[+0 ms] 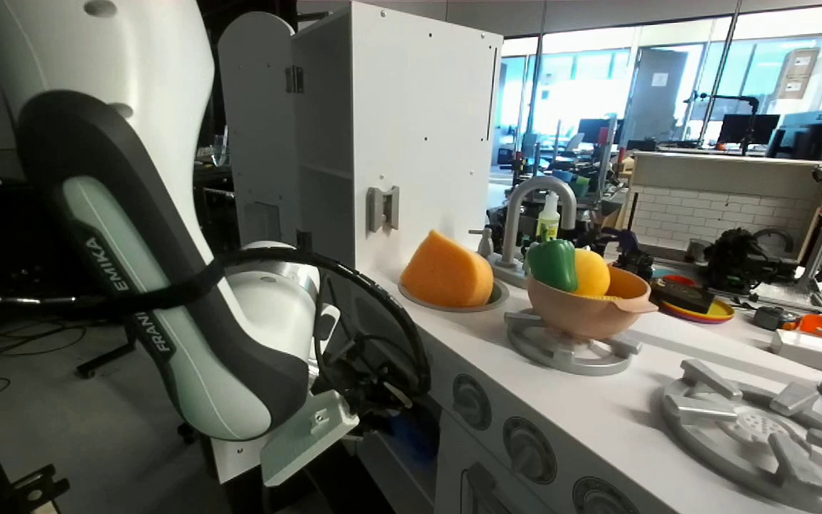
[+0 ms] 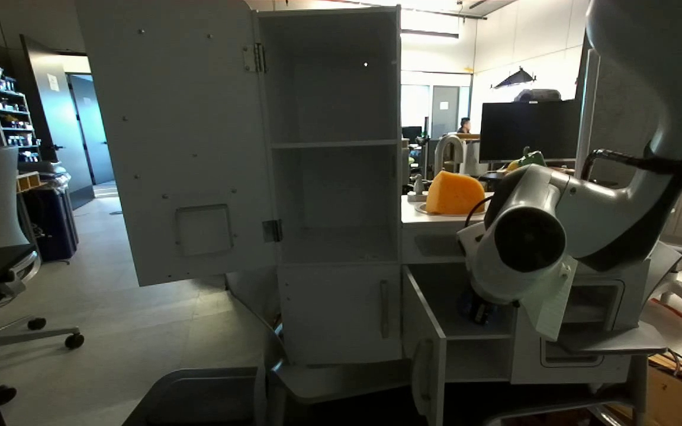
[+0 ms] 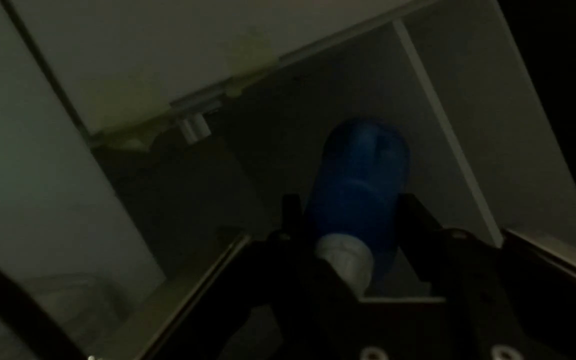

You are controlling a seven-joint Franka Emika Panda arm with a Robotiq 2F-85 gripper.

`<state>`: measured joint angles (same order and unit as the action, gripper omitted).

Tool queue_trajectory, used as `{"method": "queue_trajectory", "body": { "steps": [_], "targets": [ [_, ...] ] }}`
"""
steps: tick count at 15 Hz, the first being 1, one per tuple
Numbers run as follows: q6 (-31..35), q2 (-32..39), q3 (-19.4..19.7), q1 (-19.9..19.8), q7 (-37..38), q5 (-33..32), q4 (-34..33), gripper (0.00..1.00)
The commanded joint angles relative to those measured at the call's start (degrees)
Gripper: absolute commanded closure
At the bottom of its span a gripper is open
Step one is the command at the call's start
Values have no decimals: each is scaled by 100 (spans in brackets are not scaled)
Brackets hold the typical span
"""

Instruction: Put the blue bottle and the orange sponge in the top compartment of the cabinet under the sink the close the cabinet door

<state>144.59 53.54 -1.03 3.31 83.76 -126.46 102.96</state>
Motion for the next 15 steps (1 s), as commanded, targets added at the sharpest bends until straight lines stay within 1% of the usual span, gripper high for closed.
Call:
{"method": "queue_trajectory", "body": {
  "steps": [1, 4, 6, 10, 15],
  "targets": [
    [-680, 281, -406, -231, 175, -652, -79, 75],
    [-1069, 505, -545, -273, 173, -873, -156, 75],
    [-1246, 624, -601, -268, 62, -833, -278, 75],
    [-1440, 1067, -612, -250, -68, -780, -892, 75],
    [-1428, 1455, -566, -222, -254, -718, -1585, 75]
  ]
}}
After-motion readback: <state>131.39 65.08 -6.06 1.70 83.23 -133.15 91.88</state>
